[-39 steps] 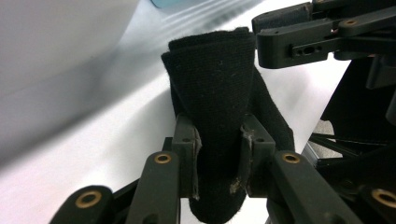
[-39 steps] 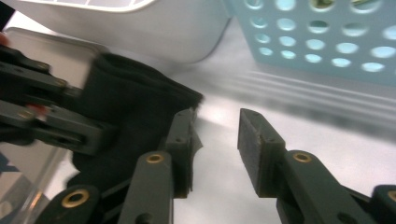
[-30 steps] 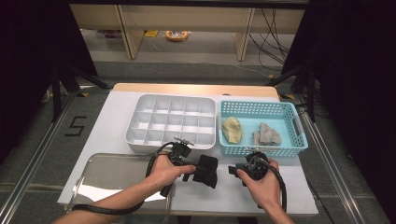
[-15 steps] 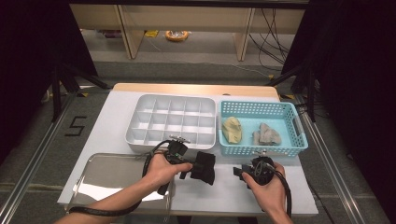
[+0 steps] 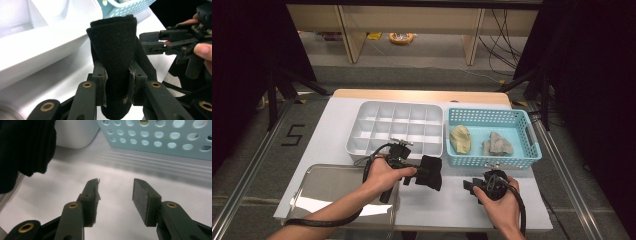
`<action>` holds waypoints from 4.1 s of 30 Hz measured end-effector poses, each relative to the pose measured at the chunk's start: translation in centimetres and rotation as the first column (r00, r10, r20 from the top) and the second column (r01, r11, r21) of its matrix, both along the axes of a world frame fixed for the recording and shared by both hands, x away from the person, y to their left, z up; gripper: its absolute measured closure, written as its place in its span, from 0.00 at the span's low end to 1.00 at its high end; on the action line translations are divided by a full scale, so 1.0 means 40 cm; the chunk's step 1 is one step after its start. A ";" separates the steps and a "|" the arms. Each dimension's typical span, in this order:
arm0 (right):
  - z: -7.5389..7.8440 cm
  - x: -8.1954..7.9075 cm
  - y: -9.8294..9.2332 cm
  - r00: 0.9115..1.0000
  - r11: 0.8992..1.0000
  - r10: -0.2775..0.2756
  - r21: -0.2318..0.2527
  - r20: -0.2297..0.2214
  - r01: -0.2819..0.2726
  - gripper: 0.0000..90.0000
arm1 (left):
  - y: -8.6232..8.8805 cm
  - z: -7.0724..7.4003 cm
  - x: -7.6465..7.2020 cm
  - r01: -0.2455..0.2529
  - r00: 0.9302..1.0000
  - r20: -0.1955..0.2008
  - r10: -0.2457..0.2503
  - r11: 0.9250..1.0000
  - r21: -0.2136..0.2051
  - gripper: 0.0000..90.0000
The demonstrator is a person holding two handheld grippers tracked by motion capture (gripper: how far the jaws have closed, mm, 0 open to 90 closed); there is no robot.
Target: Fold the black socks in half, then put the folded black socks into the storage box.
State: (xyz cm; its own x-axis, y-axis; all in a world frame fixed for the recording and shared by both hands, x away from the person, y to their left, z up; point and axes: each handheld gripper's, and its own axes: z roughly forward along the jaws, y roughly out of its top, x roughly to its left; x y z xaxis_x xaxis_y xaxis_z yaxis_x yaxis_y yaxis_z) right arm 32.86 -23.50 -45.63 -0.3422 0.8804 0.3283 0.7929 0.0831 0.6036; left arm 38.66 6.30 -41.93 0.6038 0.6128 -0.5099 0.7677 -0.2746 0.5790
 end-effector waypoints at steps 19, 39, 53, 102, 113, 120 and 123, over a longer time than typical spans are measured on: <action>0.002 -0.003 -0.004 1.000 1.000 -0.009 0.015 0.023 0.008 0.62 | 0.010 0.036 0.028 -0.019 1.000 -0.023 0.018 0.999 -0.049 0.79; 0.003 0.001 -0.003 1.000 1.000 0.004 0.020 0.023 -0.004 0.62 | 0.009 0.051 0.098 -0.101 0.995 -0.011 0.101 0.989 -0.106 0.79; 0.001 -0.001 0.001 1.000 1.000 0.004 0.005 0.024 -0.004 0.62 | 0.000 0.034 0.154 -0.146 0.989 -0.011 0.146 0.988 -0.045 0.79; 0.003 -0.002 0.003 1.000 1.000 -0.003 0.013 0.004 0.003 0.62 | -0.092 -0.031 0.169 -0.083 0.992 0.107 0.062 0.976 0.201 0.79; 0.003 -0.001 0.001 1.000 1.000 0.008 -0.001 0.021 -0.008 0.62 | -0.101 -0.038 0.165 -0.071 0.992 0.120 0.046 0.973 0.217 0.79; 0.002 -0.001 0.001 1.000 1.000 0.001 0.003 0.022 -0.001 0.61 | -0.090 -0.027 0.165 -0.078 0.992 0.118 0.055 0.977 0.200 0.73; 0.002 0.000 0.001 1.000 1.000 0.003 0.003 0.025 -0.003 0.61 | -0.085 -0.020 0.163 -0.091 0.990 0.126 0.067 0.978 0.190 0.67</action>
State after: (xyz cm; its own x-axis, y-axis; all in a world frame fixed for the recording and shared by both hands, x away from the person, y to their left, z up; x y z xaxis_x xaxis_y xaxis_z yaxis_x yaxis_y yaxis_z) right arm 32.85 -23.47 -45.57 -0.3533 0.8782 0.3225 0.7772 0.0837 0.6236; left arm 45.16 2.89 -42.74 0.5982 0.7415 -0.3038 0.7209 -0.3326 0.6080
